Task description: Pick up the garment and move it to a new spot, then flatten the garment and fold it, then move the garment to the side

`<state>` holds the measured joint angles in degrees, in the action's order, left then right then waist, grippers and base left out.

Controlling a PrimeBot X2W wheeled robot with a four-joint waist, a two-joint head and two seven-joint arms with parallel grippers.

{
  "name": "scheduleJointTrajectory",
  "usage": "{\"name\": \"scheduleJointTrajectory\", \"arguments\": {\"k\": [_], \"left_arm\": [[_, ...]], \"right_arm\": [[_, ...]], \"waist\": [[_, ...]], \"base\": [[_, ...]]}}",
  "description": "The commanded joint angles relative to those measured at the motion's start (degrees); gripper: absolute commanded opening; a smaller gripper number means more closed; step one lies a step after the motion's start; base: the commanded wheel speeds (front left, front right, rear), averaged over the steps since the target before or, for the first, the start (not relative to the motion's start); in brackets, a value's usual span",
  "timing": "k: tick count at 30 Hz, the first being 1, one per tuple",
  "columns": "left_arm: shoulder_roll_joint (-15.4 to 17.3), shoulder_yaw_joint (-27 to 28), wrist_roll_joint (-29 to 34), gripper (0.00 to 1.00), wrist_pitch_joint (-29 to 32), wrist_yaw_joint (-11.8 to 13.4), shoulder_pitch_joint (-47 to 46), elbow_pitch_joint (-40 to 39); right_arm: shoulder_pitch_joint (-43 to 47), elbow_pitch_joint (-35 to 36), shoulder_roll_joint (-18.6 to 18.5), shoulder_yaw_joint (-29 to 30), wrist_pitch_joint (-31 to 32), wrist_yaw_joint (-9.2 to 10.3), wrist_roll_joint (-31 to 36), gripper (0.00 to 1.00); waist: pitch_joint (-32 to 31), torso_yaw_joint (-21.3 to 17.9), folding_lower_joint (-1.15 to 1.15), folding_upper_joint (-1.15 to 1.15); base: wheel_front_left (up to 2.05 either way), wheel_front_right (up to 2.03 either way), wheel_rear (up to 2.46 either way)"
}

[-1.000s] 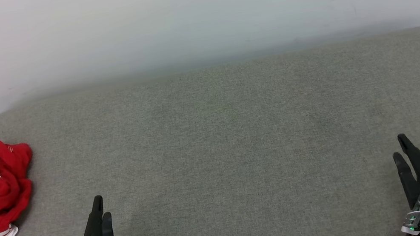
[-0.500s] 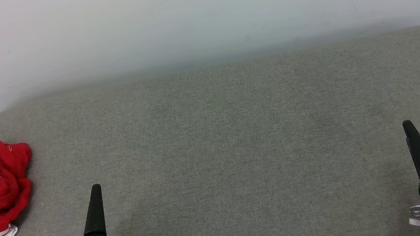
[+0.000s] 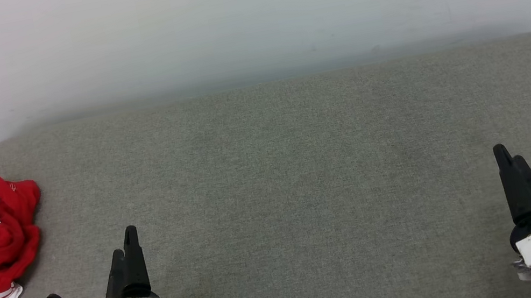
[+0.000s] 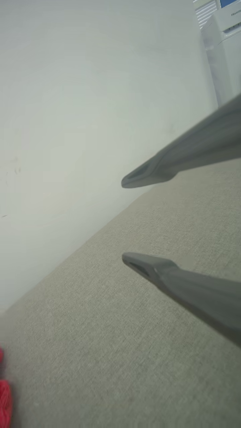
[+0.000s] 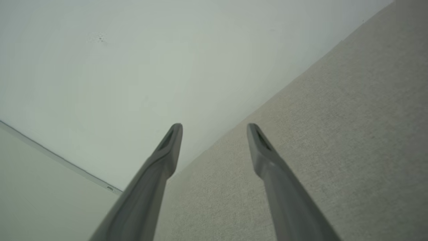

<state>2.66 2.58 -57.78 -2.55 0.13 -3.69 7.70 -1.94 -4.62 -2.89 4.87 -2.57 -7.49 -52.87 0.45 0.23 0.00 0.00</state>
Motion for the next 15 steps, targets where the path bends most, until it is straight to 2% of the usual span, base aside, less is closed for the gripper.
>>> {"name": "scheduleJointTrajectory", "arguments": {"k": [1,15], "left_arm": [[0.2,-0.3,3.2,1.00,-0.8,0.6,-0.6,-1.2],[0.2,-2.8,17.0,1.00,-3.4,2.6,0.0,-1.7]], "right_arm": [[0.1,1.4,0.0,-0.5,-0.7,-0.01,3.8,1.00],[1.5,2.1,0.0,-1.4,-3.4,-0.01,16.9,1.00]], "waist": [[0.0,0.0,0.00,0.00],[0.0,0.1,0.00,0.00]], "base": [[0.00,0.00,0.00],[0.00,0.00,0.00]]}}
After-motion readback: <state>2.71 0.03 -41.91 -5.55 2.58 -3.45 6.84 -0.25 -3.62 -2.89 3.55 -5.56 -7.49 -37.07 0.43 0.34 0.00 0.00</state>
